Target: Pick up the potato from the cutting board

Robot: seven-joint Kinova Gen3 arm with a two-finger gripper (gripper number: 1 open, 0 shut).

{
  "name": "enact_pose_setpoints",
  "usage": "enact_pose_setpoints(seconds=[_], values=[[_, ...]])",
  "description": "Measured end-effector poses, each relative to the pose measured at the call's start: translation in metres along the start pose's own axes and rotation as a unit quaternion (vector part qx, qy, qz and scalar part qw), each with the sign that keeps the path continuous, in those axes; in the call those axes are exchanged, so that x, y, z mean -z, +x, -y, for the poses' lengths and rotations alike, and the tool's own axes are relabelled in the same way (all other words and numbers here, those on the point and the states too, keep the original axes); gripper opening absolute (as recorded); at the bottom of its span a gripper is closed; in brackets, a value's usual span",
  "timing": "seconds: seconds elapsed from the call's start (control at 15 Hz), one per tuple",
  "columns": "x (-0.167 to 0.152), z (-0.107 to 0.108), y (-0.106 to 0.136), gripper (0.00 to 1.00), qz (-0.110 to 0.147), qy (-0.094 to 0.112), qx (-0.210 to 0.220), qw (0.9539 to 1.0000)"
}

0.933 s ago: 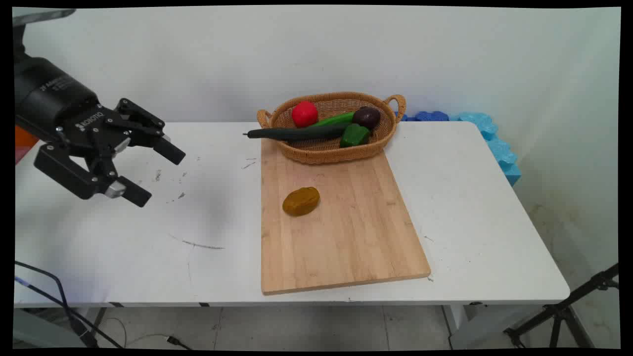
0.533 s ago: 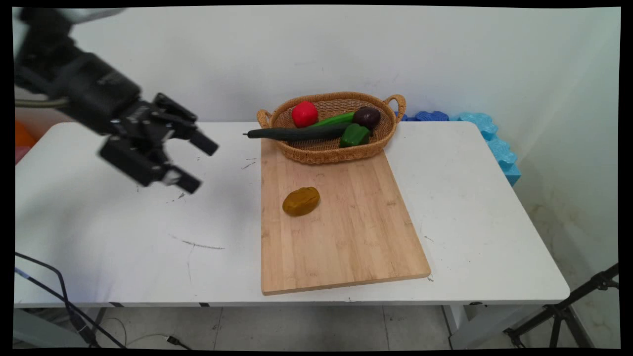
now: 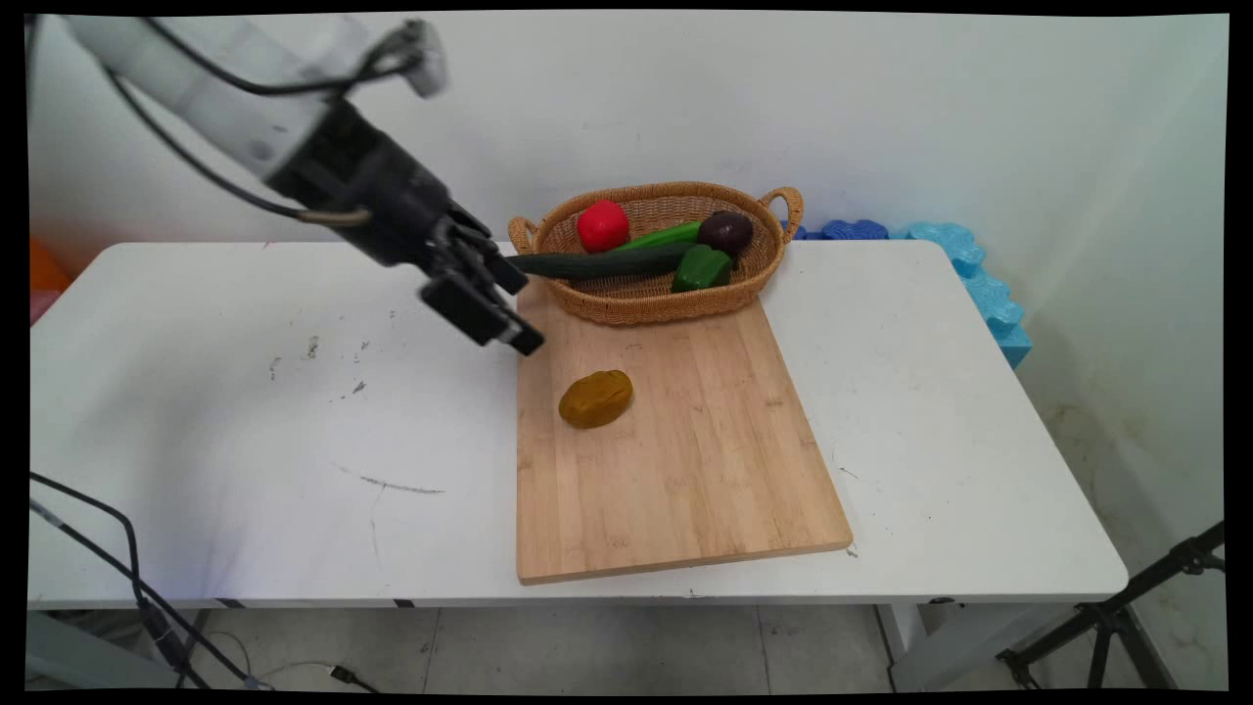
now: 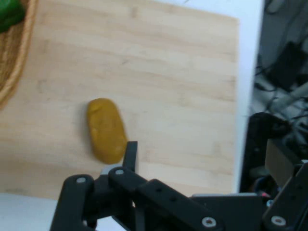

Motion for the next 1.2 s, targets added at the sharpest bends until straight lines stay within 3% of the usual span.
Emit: enact_pose_setpoints(seconds=[0.33,0.73,1.2], values=[[-0.054,0.014,0.014,1.00,0.052,0.046,0.039,0.9968],[-0.123,0.030,0.018,1.00,0.099,0.098,0.097,0.9856],[-0.182,0.038,0.016,1.00,0.126,0.127,0.139,0.9739]])
